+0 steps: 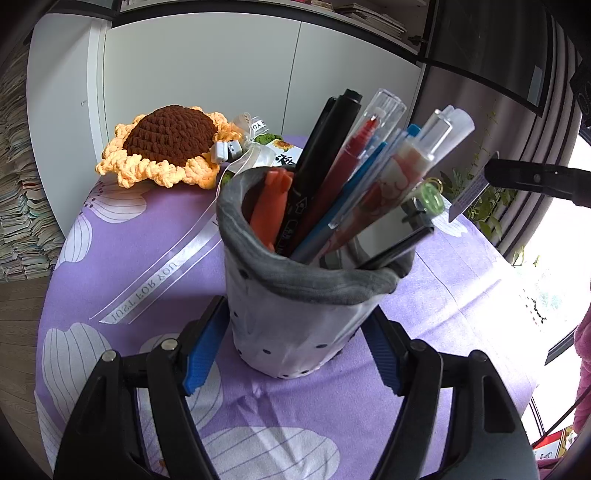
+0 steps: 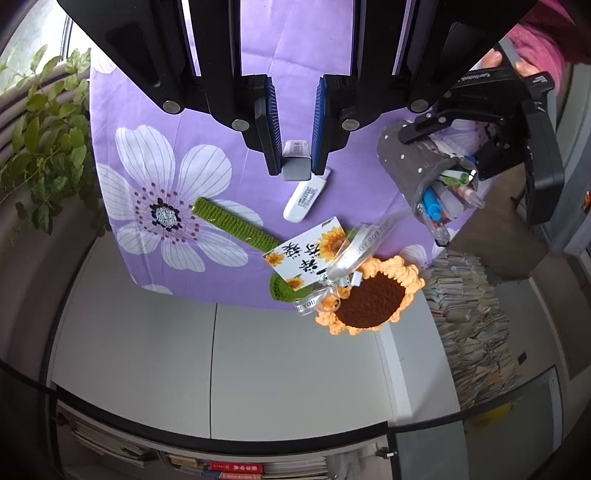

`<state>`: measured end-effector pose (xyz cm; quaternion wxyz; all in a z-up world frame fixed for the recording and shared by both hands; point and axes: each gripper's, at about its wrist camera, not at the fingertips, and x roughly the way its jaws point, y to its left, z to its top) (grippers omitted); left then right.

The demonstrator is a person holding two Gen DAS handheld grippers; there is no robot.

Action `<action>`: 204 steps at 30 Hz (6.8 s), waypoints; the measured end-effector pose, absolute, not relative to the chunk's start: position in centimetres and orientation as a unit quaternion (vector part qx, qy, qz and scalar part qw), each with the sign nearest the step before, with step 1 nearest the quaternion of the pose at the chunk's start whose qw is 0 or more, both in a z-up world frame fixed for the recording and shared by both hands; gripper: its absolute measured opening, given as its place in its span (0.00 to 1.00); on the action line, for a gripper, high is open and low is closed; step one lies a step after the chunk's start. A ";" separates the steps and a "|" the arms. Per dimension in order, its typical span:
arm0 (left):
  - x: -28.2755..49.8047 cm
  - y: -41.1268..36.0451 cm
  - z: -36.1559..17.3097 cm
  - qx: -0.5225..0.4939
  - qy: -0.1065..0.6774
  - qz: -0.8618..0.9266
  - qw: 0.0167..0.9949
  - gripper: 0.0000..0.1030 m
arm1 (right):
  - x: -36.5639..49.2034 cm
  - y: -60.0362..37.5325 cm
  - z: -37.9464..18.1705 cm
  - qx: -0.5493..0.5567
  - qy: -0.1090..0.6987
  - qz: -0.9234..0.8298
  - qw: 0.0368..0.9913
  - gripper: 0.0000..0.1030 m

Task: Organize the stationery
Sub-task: 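Lift the white eraser with the right gripper into the holder, then move the right gripper over the white correction tape, then close the right gripper on the white correction tape, then lift the white correction tape with the right gripper toward the holder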

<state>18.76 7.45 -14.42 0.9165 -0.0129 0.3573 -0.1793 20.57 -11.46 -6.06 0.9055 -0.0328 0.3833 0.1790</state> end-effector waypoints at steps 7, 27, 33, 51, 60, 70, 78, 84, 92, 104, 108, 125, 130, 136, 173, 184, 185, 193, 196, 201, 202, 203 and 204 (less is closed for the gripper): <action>18.8 7.5 -14.4 -0.013 0.357 -0.179 0.917 0.70 | 17.1 -8.9 -0.8 -0.043 0.313 0.237 0.918 0.17; 18.8 7.5 -14.4 -0.013 0.358 -0.179 0.916 0.70 | 20.2 -2.8 -2.2 -0.025 0.359 0.340 0.869 0.17; 18.8 7.5 -14.3 -0.013 0.358 -0.179 0.916 0.70 | 20.6 -2.1 -3.0 -0.026 0.376 0.344 0.860 0.17; 19.0 7.4 -14.6 -0.014 0.362 -0.178 0.915 0.69 | 20.3 -4.4 -2.9 0.006 0.374 0.326 0.868 0.17; 19.0 7.4 -14.6 -0.014 0.362 -0.178 0.915 0.69 | 21.5 -11.1 -6.1 0.047 0.415 0.192 0.888 0.17; 19.1 7.8 -14.5 -0.025 0.363 -0.165 0.917 0.69 | 20.8 -15.8 -11.8 0.081 0.471 0.113 0.871 0.17; 19.2 8.9 -14.4 -0.046 0.362 -0.131 0.922 0.69 | 21.2 -14.3 -12.1 0.061 0.477 0.125 0.868 0.17; 19.3 8.9 -14.4 -0.045 0.365 -0.131 0.921 0.70 | 22.3 -12.3 -12.6 0.041 0.484 0.126 0.865 0.20; 19.3 9.1 -14.3 -0.048 0.364 -0.125 0.922 0.70 | 24.8 -9.2 -12.8 0.013 0.481 0.117 0.869 0.31; 19.3 9.4 -14.2 -0.051 0.364 -0.116 0.923 0.70 | 29.4 -5.8 -14.3 0.011 0.484 0.096 0.870 0.34; 19.3 9.4 -14.2 -0.051 0.364 -0.116 0.923 0.70 | 30.3 -5.5 -15.3 0.006 0.496 0.074 0.865 0.36; 19.3 9.4 -14.2 -0.051 0.364 -0.117 0.923 0.69 | 20.3 -8.9 -14.8 -0.048 0.531 0.169 0.829 0.26; 19.1 8.8 -14.3 -0.043 0.365 -0.137 0.920 0.69 | 16.0 -11.0 -14.9 -0.091 0.537 0.158 0.824 0.26; 19.2 8.4 -14.4 -0.037 0.366 -0.150 0.918 0.69 | 14.6 -13.1 -15.4 -0.065 0.546 0.139 0.823 0.26; 19.2 8.4 -14.5 -0.035 0.367 -0.149 0.917 0.69 | 17.4 -11.0 -10.8 -0.054 0.481 0.154 0.861 0.26; 19.2 8.4 -14.5 -0.035 0.367 -0.149 0.917 0.69 | 17.3 -11.2 -9.7 -0.034 0.463 0.149 0.873 0.25; 19.2 8.4 -14.5 -0.035 0.367 -0.149 0.917 0.69 | 17.2 -11.3 -9.5 -0.032 0.462 0.150 0.874 0.25; 19.2 8.4 -14.5 -0.035 0.367 -0.149 0.917 0.69 | 17.2 -11.0 -8.3 -0.024 0.447 0.152 0.881 0.25; 19.2 8.4 -14.5 -0.035 0.367 -0.149 0.917 0.69 | 17.5 -10.4 -7.0 -0.021 0.433 0.155 0.888 0.25; 19.2 8.3 -14.5 -0.035 0.367 -0.149 0.917 0.69 | 18.1 -8.4 -3.9 -0.015 0.402 0.184 0.897 0.25; 19.2 8.3 -14.5 -0.035 0.367 -0.149 0.917 0.69 | 18.1 -7.9 -3.2 -0.016 0.397 0.191 0.898 0.25; 19.2 8.4 -14.5 -0.035 0.367 -0.149 0.917 0.69 | 18.1 -7.4 -2.6 -0.018 0.391 0.198 0.899 0.25; 19.2 8.4 -14.6 -0.035 0.367 -0.149 0.917 0.69 | 18.1 -7.0 -2.0 -0.021 0.383 0.203 0.901 0.25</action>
